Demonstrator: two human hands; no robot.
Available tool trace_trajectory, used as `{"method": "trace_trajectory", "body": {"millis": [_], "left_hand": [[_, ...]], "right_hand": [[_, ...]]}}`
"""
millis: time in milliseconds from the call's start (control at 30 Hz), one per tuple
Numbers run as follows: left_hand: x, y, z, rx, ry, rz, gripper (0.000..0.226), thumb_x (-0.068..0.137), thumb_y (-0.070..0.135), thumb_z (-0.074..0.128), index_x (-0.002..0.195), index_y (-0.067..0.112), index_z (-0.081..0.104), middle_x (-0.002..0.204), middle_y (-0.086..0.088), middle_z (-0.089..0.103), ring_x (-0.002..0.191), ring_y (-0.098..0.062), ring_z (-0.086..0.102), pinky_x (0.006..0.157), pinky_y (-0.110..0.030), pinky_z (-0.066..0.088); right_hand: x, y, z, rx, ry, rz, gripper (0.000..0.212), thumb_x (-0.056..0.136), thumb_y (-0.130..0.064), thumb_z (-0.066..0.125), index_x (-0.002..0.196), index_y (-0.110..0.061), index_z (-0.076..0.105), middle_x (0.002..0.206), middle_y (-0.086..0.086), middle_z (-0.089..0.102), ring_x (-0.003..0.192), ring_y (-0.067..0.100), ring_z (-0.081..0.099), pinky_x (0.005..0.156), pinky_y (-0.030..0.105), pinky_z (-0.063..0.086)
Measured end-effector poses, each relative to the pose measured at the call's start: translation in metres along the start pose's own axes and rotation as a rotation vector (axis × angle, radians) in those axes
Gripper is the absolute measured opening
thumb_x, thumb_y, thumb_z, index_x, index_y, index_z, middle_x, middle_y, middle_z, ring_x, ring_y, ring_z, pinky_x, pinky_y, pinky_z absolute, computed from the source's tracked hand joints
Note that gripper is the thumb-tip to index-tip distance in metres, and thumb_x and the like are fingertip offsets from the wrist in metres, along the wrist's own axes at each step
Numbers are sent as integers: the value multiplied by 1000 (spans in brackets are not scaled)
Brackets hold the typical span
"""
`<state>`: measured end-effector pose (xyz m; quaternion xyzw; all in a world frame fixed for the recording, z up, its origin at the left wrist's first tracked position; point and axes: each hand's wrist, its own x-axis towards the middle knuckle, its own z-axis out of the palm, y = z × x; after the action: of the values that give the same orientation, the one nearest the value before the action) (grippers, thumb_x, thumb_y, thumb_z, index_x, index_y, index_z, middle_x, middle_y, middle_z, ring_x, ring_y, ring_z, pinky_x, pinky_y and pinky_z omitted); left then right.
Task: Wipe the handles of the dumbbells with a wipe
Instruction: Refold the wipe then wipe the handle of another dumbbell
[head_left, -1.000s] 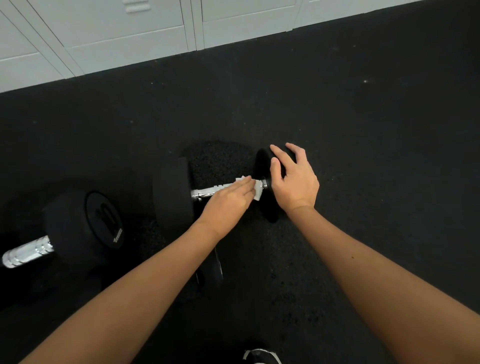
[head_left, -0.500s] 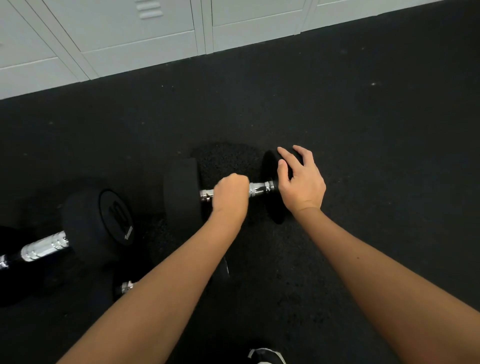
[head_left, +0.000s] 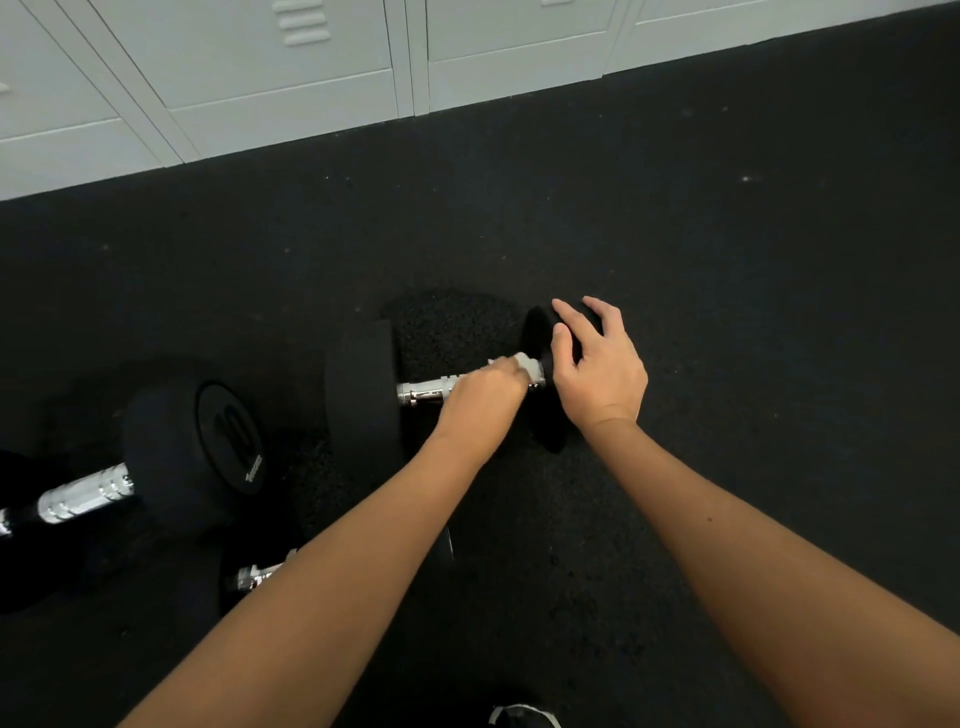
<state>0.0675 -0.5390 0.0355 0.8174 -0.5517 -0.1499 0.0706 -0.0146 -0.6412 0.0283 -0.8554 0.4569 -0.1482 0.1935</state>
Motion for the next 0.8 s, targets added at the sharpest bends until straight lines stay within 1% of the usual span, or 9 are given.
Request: {"method": "trace_trajectory", "body": {"millis": [67,133,167,233,333,433,600,700,800], "left_hand": [[-10,-6,2,19,5,142,40,77,-1,67,115,3,60,124,-14,57,112,-26,59,85,-35,54],[-17,-18,1,71,68,174,48,59,-5,79,105,0,67,115,-18,64,108,-29,63,81,-35,54],[-21,-22,0,46,43,147,48,65,-7,75,111,-2,64,121,-20,60,114,-31,58,89,-35,51],[-24,-22,0,57,-48,102,47,88,-3,51,134,0,43,145,-19,37,136,-28,35,109,-33,31],[-20,-17,2,122,-43,107,49,95,1,39,142,4,29,153,-14,22,142,-23,19,113,-30,21],[-15,-9,4,154,-60,243,50,92,-1,44,141,4,33,153,-14,22,143,-23,17,114,-33,22],[-17,-17,6,270,-86,320,51,93,-2,42,142,3,29,155,-13,17,144,-22,13,117,-32,15],[-24,-22,-1,347,-139,295,46,94,-3,37,140,-2,30,153,-18,19,143,-27,16,117,-34,15],[-27,-20,-9,396,-179,184,40,93,-4,38,133,-5,41,141,-21,37,133,-32,34,111,-37,27]], "right_hand": [[-1,1,0,-8,5,1,38,92,-41,38,125,-37,56,138,-8,45,105,13,55,74,26,43],[-3,2,1,-10,17,-1,42,90,-44,33,125,-37,56,137,-9,45,104,12,55,73,25,42],[-4,2,0,-7,23,-4,44,89,-46,31,124,-37,56,137,-9,45,103,12,56,73,25,42],[-4,0,0,-1,29,-4,47,88,-47,29,124,-37,57,137,-9,45,102,11,56,73,24,41],[-2,-1,-1,-11,15,4,41,91,-44,34,125,-37,56,138,-9,44,104,12,55,74,26,43],[0,0,-1,-21,-1,11,36,93,-39,40,126,-38,54,139,-8,43,107,15,54,77,32,46],[-1,-1,-1,-36,-8,5,36,94,-39,40,127,-38,53,140,-8,42,110,15,53,78,32,45],[-3,-2,-4,-33,-14,7,36,94,-38,40,128,-37,53,141,-8,41,111,15,52,78,29,42],[-3,-4,-7,-46,-32,11,37,94,-38,39,129,-37,52,142,-8,40,111,15,50,77,26,38]]}}
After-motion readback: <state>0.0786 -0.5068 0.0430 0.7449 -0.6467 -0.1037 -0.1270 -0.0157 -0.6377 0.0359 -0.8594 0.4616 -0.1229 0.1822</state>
